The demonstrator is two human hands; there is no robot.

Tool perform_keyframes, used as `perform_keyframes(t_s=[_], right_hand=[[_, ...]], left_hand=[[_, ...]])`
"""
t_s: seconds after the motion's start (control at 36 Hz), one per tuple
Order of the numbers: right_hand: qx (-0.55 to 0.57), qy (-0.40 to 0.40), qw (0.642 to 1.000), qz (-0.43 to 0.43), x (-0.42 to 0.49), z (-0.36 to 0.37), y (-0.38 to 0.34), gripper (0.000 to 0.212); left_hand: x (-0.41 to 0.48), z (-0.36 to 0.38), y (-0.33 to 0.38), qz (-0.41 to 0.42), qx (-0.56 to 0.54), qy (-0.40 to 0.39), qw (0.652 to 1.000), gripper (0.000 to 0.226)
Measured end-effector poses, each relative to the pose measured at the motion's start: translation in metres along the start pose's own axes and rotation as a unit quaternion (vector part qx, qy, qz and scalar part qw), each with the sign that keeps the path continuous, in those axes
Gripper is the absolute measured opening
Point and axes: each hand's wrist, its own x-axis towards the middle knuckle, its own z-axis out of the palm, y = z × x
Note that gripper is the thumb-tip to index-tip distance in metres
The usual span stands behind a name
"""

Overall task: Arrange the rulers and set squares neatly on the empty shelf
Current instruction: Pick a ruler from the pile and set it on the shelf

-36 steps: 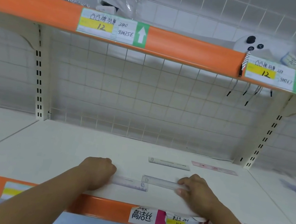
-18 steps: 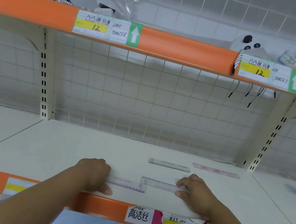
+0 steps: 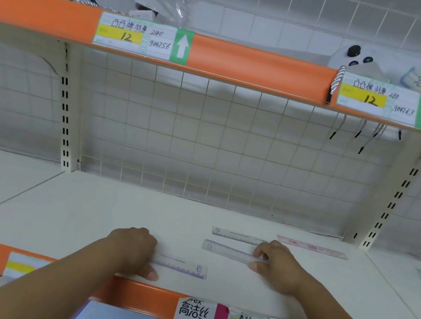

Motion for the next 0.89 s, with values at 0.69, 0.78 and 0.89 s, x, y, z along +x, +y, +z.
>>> perform_keyframes(t_s=[0.69,0.78,0.89], right_hand=[[-0.087,0.062,0.994,0.017,0.063,-0.007,0.023,0.009],[-0.100,0.062,0.993,0.019,0.064,-0.004,0.026,0.016],[-0.106,0.060,0.992,0.012,0.065,-0.002,0.028,0.024]], left_hand=[[0.001,-0.004,0.004,-0.024,-0.012,-0.001,1.000,0.054],[0.002,-0.004,0.004,-0.025,-0.013,-0.003,1.000,0.055],[0.002,-0.005,0.005,-0.026,-0.017,-0.002,1.000,0.055]])
